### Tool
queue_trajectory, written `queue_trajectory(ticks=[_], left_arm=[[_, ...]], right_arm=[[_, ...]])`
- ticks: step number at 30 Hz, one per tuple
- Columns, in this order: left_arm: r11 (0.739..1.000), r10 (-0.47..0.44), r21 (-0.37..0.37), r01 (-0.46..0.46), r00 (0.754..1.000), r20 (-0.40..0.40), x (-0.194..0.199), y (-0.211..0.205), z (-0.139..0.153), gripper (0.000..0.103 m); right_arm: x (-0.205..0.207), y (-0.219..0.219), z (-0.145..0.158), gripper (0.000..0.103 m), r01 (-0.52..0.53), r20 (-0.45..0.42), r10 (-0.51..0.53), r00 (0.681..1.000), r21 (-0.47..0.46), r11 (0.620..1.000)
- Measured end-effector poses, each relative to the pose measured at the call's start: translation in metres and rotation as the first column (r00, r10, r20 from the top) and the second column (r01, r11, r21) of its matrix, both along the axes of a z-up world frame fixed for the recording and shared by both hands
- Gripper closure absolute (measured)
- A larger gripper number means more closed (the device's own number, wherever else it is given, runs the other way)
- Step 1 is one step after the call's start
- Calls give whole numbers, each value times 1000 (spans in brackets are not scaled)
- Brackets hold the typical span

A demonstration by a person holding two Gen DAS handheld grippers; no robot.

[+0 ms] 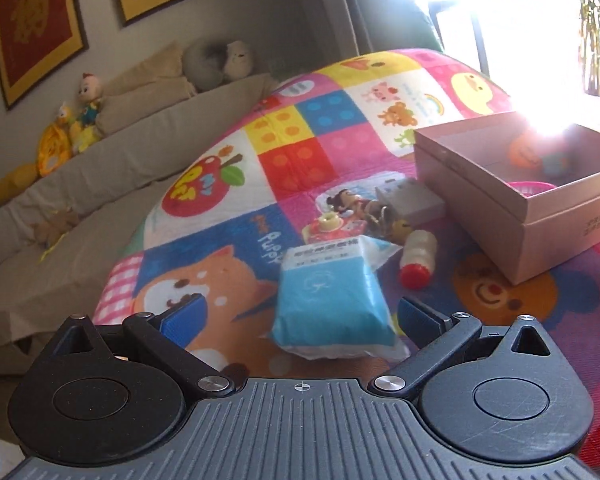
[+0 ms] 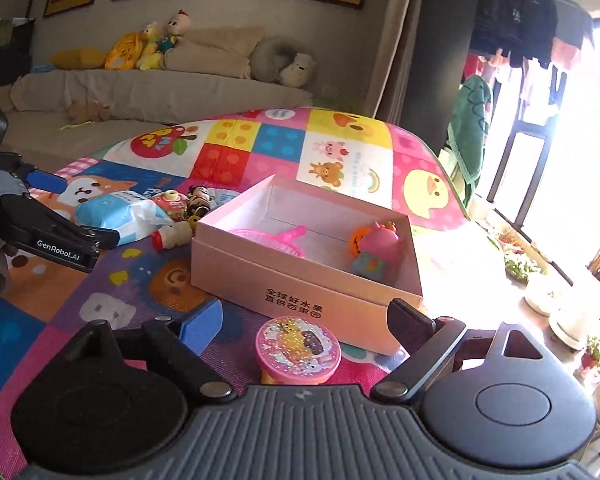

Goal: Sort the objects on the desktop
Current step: 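Grasp the small yellow and pink toy with the right tool and lift it, then set the pink-lidded yellow cup on the mat with the right tool while left approaches the white bottle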

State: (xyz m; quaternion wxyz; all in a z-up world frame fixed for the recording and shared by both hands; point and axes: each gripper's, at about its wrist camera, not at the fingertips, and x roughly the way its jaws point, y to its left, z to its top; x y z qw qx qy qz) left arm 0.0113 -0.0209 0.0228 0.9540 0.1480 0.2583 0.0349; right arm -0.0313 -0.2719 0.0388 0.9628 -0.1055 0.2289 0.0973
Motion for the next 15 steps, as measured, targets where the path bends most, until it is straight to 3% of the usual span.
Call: queue_trajectory(ticks=[3,5,7,9,11,13,15], left_arm=[[993,101,65,-103,994,26,14,15,4,0],[989,128,64,-132,990,52,13,20,11,0],[998,60,-21,-59,997,51,6,20,21,0],[991,-69,-109,72,997,30,-1,10,26,0],[976,-184,-122,183,983,3,-2,-9,22,1],[965,-249,-101,244,968,-39,5,-30,12,28],[963,-257,-98,250,964,-65,16,-41,4,32]], right_arm=[[5,-16,-11,4,96,10,-97,995,70,993],[6,-27,-20,2,137,17,-141,990,131,982],[8,-33,-27,2,154,3,-157,988,178,972],[11,-36,-30,2,166,-9,-167,986,206,964],[10,-40,-31,2,173,5,-179,984,239,956],[10,-41,-32,2,173,-1,-178,984,246,954],[8,-42,-33,1,177,8,-186,983,255,951]])
